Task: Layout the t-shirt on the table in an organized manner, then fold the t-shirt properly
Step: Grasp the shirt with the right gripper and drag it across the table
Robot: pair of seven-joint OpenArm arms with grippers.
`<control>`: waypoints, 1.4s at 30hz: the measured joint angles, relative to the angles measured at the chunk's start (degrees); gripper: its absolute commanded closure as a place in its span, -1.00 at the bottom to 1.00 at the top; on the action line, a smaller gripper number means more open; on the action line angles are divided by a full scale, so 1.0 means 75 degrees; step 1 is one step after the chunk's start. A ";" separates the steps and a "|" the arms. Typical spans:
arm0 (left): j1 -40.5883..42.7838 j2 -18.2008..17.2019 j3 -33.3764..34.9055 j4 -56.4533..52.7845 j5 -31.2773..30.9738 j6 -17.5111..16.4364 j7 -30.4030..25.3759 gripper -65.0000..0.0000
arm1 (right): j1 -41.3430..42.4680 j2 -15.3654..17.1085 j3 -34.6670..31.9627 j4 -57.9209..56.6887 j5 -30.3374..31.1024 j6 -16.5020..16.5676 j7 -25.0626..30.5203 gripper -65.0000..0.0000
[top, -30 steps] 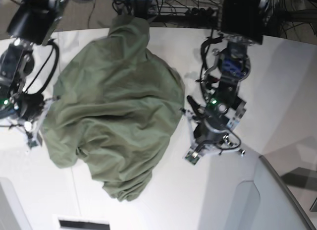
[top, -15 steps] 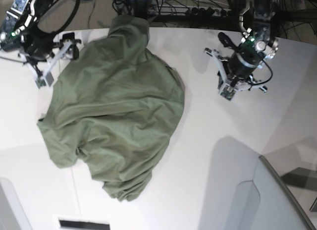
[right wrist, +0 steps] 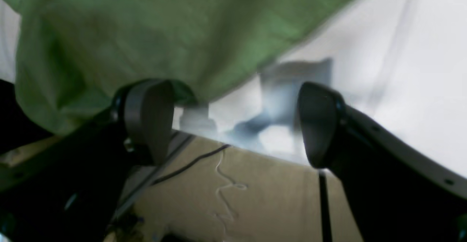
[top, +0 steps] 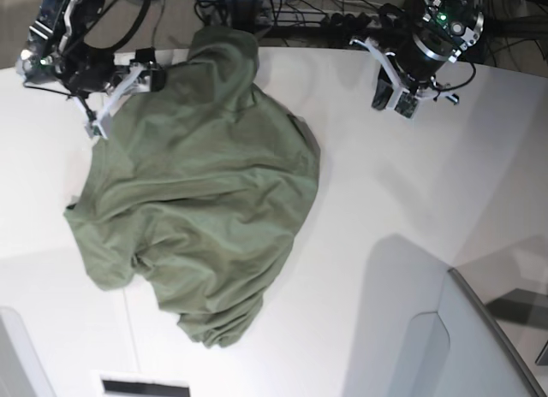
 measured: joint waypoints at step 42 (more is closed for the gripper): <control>-0.1378 0.0026 0.1309 -0.1804 -0.0003 0.0029 -0.0396 1.00 | 0.3462 0.1221 0.0108 0.1300 0.0125 -0.0970 -0.2579 1.00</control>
